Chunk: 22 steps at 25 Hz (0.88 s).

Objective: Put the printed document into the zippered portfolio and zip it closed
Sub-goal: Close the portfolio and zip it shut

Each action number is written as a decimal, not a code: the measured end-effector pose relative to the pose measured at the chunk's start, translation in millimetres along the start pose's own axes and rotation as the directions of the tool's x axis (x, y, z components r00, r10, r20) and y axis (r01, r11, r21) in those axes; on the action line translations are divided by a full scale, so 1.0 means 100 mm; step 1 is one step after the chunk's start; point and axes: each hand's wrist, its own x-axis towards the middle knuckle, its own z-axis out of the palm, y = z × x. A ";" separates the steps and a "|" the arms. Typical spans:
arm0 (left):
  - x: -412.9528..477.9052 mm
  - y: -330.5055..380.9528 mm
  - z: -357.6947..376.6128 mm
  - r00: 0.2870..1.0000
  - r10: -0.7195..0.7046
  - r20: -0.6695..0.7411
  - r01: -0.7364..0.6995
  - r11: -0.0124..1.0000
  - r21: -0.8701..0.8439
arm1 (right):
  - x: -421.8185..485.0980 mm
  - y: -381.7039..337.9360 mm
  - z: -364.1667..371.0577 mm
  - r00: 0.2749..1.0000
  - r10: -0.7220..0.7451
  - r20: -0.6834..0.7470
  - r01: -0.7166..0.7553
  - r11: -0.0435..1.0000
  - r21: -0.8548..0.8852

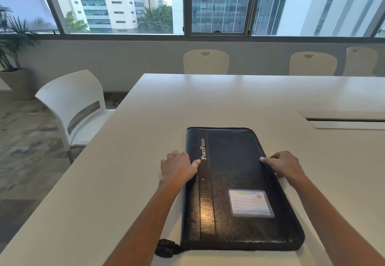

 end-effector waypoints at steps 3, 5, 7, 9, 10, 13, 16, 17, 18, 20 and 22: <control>-0.12 0.00 -0.07 0.998 -0.025 0.050 0.027 0.999 -0.035 | -0.09 0.02 -0.07 0.991 0.104 0.089 -0.105 0.994 0.010; -0.16 0.01 -0.12 0.995 -0.032 0.093 0.038 0.997 -0.061 | -0.12 -0.04 -0.10 0.980 0.142 0.141 -0.146 0.989 0.018; -0.15 0.02 -0.15 0.991 -0.042 0.130 0.057 0.993 -0.107 | -0.16 -0.10 -0.10 0.975 0.159 0.158 -0.164 0.986 0.024; -0.14 0.01 -0.16 0.988 -0.062 0.144 0.083 0.986 -0.142 | -0.18 -0.11 -0.10 0.970 0.177 0.165 -0.192 0.979 0.076; -0.13 0.00 -0.16 0.986 -0.075 0.146 0.098 0.983 -0.155 | -0.18 -0.10 -0.10 0.968 0.187 0.166 -0.206 0.972 0.109; -0.11 -0.05 -0.15 0.982 -0.087 0.167 0.120 0.972 -0.200 | -0.20 -0.05 -0.09 0.966 0.204 0.161 -0.235 0.950 0.206; -0.07 -0.18 -0.14 0.976 -0.096 0.194 0.148 0.950 -0.274 | -0.24 -0.08 -0.09 0.963 0.197 0.183 -0.251 0.904 0.346; -0.06 -0.24 -0.15 0.973 -0.106 0.205 0.167 0.937 -0.308 | -0.25 -0.11 -0.08 0.962 0.187 0.198 -0.251 0.891 0.379; -0.05 -0.31 -0.16 0.969 -0.120 0.217 0.191 0.919 -0.345 | -0.27 -0.16 -0.08 0.961 0.175 0.213 -0.250 0.882 0.399; -0.02 -0.45 -0.20 0.962 -0.143 0.231 0.230 0.884 -0.407 | -0.30 -0.27 -0.03 0.959 0.148 0.240 -0.241 0.871 0.427; 0.04 -0.63 -0.28 0.962 -0.156 0.223 0.242 0.865 -0.440 | -0.32 -0.42 0.06 0.959 0.119 0.258 -0.230 0.858 0.459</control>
